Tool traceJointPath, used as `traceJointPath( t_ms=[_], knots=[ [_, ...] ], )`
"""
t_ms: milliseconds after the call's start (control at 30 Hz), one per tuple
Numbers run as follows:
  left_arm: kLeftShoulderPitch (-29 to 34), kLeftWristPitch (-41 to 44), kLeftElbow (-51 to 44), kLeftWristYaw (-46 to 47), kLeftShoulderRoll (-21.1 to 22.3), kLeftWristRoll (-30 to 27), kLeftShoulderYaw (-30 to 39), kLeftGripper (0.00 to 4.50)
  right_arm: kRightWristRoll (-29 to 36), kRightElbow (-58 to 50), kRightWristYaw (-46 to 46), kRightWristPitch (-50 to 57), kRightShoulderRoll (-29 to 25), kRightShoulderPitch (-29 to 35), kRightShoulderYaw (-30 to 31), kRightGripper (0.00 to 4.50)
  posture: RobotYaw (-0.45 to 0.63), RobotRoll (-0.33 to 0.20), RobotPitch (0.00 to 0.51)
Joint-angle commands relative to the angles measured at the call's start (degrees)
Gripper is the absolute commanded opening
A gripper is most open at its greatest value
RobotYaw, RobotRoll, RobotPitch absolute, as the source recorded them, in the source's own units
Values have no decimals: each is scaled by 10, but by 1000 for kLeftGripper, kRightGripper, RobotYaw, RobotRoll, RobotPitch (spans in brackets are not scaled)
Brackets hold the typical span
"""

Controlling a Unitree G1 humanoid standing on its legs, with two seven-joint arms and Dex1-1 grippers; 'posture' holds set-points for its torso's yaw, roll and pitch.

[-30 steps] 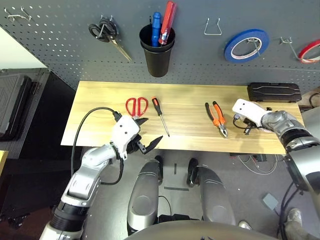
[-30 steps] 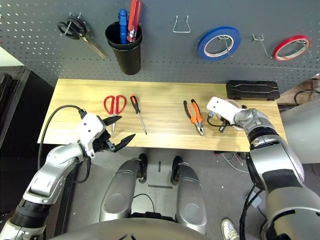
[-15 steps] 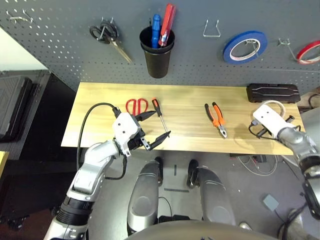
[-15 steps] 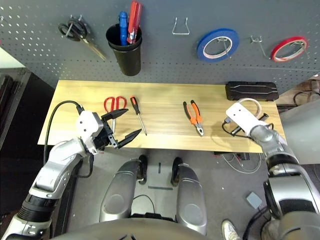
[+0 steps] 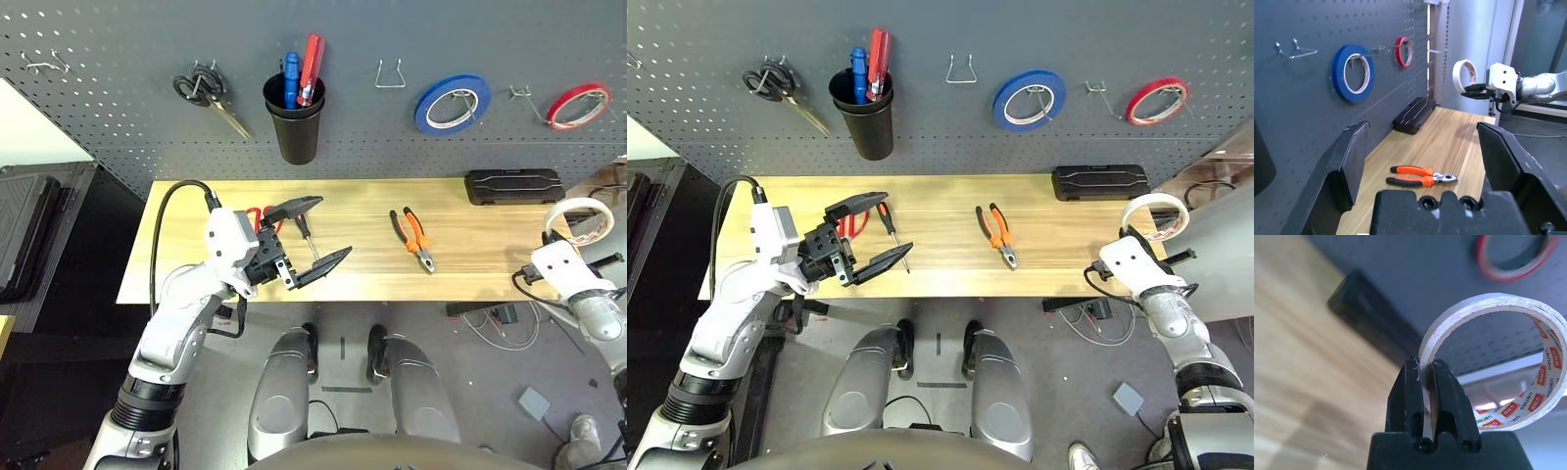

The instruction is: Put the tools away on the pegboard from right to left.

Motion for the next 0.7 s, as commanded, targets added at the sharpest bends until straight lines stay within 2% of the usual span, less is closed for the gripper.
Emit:
traceJointPath(
  t_ms=[33, 333, 700],
  knots=[
    [3, -6, -15, -10, -1, -7, -8, 4500, -8, 18, -14, -33, -9, -5, -3, 44, 161, 0, 153],
    [-14, -10, -6, -13, -7, -9, -8, 4500, -20, 21, 23, -89, -5, -73, 14, 44, 159, 0, 137],
    [-28, -27, 20, -25, -11, -2, -10, 4500, 14, 22, 117, -47, 37, -181, 11, 44, 157, 0, 121]
  ],
)
